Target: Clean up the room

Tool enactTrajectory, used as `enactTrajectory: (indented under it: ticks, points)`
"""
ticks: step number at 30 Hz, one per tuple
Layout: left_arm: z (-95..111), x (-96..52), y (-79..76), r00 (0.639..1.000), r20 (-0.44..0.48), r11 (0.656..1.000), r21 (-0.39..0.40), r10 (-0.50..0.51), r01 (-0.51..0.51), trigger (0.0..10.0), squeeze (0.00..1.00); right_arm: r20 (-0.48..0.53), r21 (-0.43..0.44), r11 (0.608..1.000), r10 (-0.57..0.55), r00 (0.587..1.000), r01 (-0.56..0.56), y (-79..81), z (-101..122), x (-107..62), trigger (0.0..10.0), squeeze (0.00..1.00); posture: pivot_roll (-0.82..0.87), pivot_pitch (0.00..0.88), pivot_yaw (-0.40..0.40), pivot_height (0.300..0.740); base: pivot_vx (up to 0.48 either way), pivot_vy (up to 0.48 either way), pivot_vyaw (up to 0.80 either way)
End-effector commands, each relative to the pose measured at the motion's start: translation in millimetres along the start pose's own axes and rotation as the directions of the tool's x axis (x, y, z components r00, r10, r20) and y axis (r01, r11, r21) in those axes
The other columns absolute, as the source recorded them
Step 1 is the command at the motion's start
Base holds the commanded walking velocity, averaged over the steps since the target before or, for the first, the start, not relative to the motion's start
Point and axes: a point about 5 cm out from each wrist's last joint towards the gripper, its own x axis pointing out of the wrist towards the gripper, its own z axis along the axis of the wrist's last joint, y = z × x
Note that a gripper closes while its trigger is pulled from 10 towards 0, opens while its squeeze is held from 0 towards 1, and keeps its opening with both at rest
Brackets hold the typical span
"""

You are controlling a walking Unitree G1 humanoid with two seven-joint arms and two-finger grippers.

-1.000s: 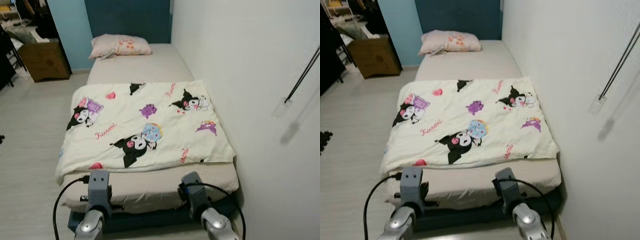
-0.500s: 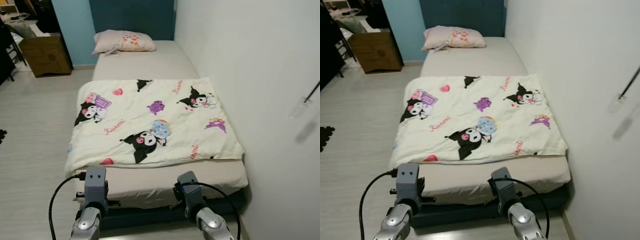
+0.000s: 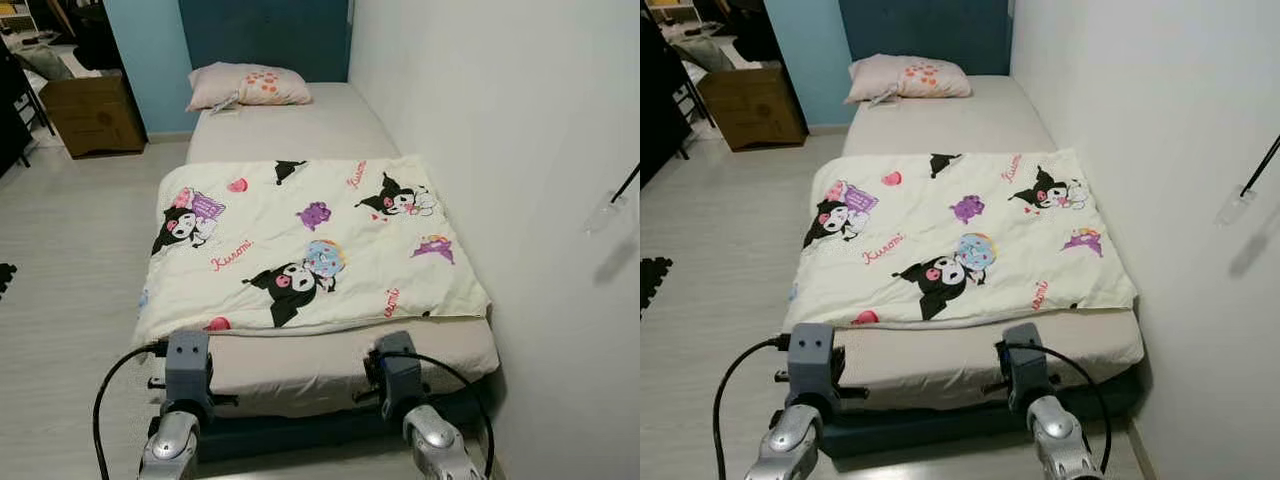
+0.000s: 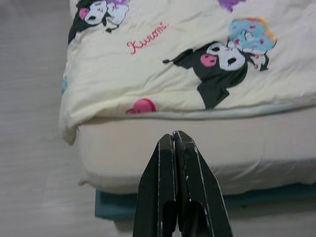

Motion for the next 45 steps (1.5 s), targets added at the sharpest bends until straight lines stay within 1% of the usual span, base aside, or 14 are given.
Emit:
enactTrajectory:
  ticks: [1,17,24,45]
  points:
    - [-1.2,-2.7,0.8,1.0,0.003,1.0,-0.003,0.013,-0.013,10.0,0.0,0.011,0.028,1.0,-0.004,1.0,0.003,1.6,-0.2,-0.4,10.0,0.0,-0.03,0.068,0.013,0.74,0.0,0.0,0.0]
    - [2.4,-2.3,0.6,0.999,0.037,1.0,-0.012,0.008,-0.008,10.0,0.0,0.033,0.004,1.0,-0.006,0.999,0.006,-1.0,4.7,1.3,10.0,0.0,-0.03,0.068,0.014,0.74,0.0,0.0,0.0]
    - [3.8,-2.7,0.0,0.999,0.05,1.0,-0.018,-0.003,0.004,10.0,0.0,0.052,0.01,1.0,-0.017,0.998,0.016,-3.2,8.2,2.0,10.0,0.0,-0.03,0.065,0.015,0.74,0.31,0.0,0.0]
    - [4.7,-3.3,-0.1,0.998,0.059,1.0,-0.026,-0.011,0.013,10.0,0.0,0.05,0.003,1.0,-0.01,0.999,0.01,-1.9,7.2,1.8,10.0,0.0,-0.03,0.067,0.016,0.74,0.357,0.0,0.0]
